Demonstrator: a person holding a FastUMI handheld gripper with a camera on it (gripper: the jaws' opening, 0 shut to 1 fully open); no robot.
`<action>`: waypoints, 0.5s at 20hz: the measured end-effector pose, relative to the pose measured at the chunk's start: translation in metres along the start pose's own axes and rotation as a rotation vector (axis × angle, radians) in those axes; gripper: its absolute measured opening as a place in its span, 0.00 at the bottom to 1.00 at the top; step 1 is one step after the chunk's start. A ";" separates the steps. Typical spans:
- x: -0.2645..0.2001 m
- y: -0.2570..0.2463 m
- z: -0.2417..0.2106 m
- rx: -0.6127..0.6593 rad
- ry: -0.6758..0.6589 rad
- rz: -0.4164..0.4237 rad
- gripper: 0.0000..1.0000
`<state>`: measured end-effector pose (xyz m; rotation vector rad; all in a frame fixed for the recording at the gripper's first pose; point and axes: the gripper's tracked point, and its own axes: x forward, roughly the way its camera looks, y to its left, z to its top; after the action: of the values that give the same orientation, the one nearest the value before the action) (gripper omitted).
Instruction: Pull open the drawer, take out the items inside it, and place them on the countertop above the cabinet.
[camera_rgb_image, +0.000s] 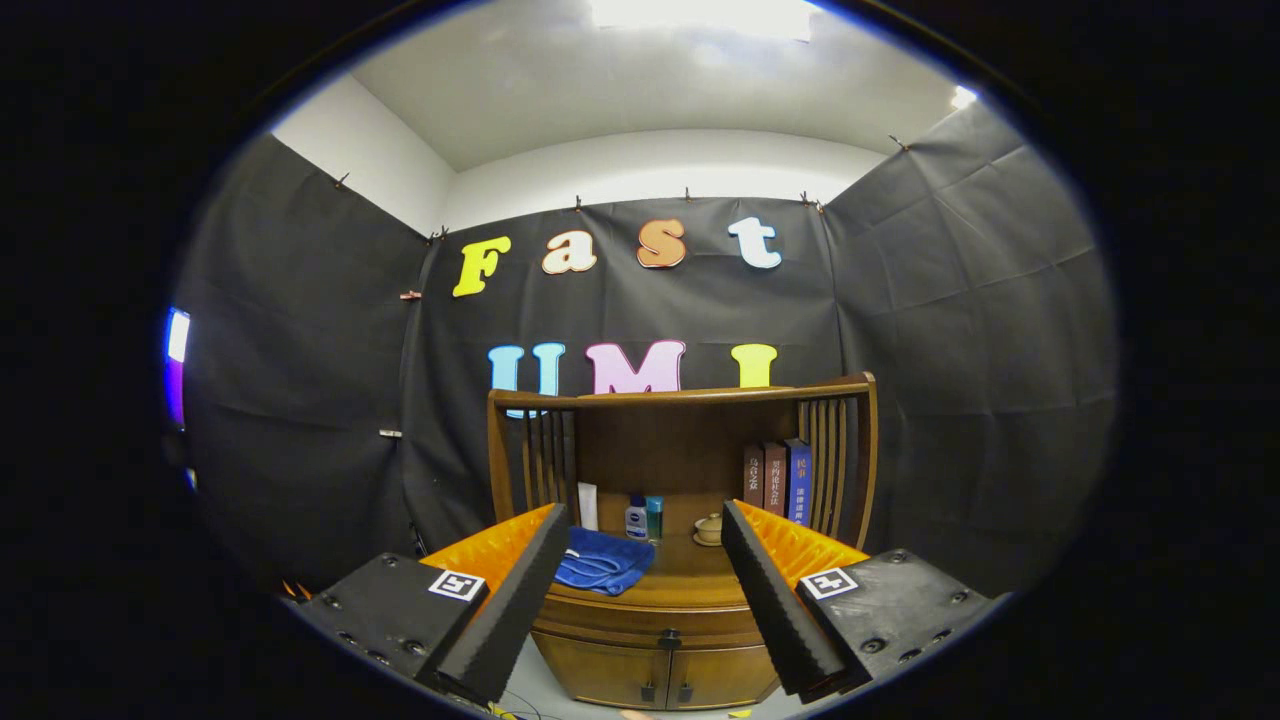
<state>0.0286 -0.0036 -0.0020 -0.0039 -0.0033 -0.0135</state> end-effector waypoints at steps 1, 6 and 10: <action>0.001 0.000 0.000 0.001 0.000 -0.001 0.99; 0.008 -0.005 -0.011 -0.004 0.012 -0.016 0.99; 0.016 -0.006 -0.031 0.017 0.017 -0.023 0.99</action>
<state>0.0447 -0.0100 -0.0330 0.0133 0.0137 -0.0369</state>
